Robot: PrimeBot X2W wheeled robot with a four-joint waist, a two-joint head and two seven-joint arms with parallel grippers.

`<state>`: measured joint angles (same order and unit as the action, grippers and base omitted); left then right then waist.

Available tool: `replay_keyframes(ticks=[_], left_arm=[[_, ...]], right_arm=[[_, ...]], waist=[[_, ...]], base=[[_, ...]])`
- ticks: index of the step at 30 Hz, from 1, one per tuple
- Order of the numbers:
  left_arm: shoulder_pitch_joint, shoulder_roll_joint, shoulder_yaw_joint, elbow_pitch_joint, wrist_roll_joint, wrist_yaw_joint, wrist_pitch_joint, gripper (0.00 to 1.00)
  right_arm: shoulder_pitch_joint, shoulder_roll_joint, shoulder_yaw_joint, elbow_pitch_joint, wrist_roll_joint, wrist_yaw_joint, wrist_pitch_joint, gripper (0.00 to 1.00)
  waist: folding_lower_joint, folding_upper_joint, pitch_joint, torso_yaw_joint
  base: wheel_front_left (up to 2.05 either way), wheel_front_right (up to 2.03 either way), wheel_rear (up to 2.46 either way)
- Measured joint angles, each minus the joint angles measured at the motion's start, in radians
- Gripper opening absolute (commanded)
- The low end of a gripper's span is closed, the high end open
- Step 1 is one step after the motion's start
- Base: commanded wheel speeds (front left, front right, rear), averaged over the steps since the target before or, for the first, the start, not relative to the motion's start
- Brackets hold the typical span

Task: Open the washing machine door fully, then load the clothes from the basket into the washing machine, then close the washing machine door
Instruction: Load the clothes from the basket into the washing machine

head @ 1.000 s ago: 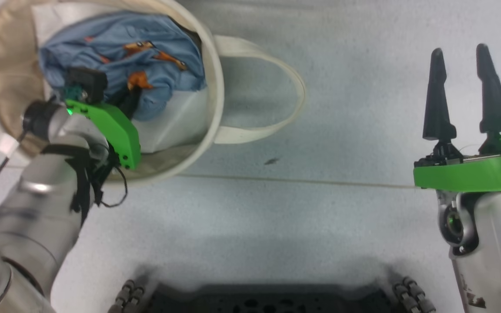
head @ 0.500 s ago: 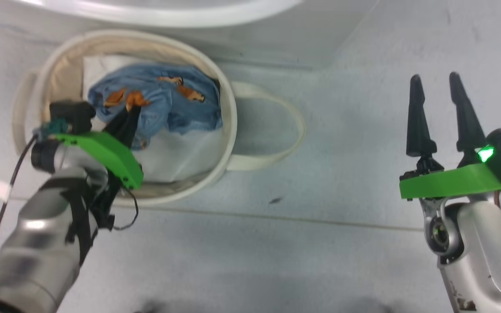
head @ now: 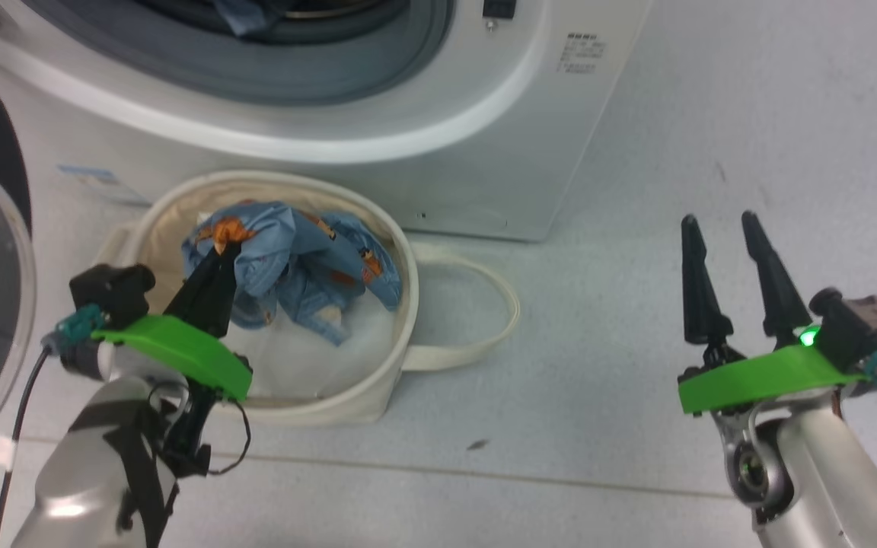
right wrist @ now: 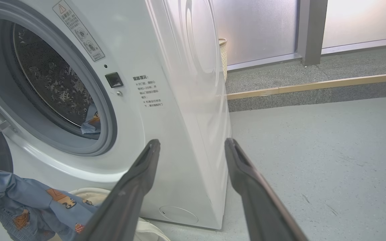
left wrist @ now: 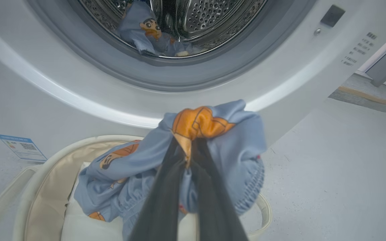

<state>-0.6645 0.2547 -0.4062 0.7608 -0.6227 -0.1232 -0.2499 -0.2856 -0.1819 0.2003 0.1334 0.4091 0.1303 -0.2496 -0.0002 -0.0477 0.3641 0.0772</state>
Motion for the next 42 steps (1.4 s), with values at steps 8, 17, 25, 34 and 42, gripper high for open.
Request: replay_keyframes(ticks=[8, 17, 25, 34, 42], left_arm=[[0.145, -0.026, 0.113, -0.133, 0.094, 0.0, 0.0, 0.0], [0.215, -0.064, 0.16, -0.282, 0.155, -0.001, 0.0, 0.0], [0.204, -0.068, 0.164, -0.308, 0.168, -0.001, 0.0, 0.0], [-0.053, -0.066, 0.194, -0.273, 0.19, -0.001, -0.004, 0.0], [-0.281, -0.056, 0.254, -0.272, 0.244, -0.002, -0.007, 0.0]], right_arm=[[0.083, -0.006, 0.03, 0.026, 0.052, 0.0, 0.0, 1.0], [0.16, -0.015, 0.033, 0.034, 0.087, 0.0, 0.0, 1.0], [0.169, -0.016, 0.032, 0.03, 0.094, 0.0, 0.0, 1.0], [0.166, -0.015, 0.026, 0.019, 0.087, 0.0, 0.0, 1.0], [0.126, -0.02, 0.018, -0.004, 0.058, 0.0, 0.0, 1.0]], waist=[[-0.0001, 0.0, -0.145, 0.002], [-0.0001, -0.0002, -0.267, 0.022], [0.0004, -0.0001, -0.257, 0.046], [0.0003, -0.0001, -0.206, 0.046], [0.0003, -0.0001, -0.122, 0.016]], base=[[0.0, 0.0, 0.0], [0.0, 0.0, 0.0], [0.0, 0.0, 0.0], [0.0, 0.0, 0.0], [0.0, 0.0, 0.0]])
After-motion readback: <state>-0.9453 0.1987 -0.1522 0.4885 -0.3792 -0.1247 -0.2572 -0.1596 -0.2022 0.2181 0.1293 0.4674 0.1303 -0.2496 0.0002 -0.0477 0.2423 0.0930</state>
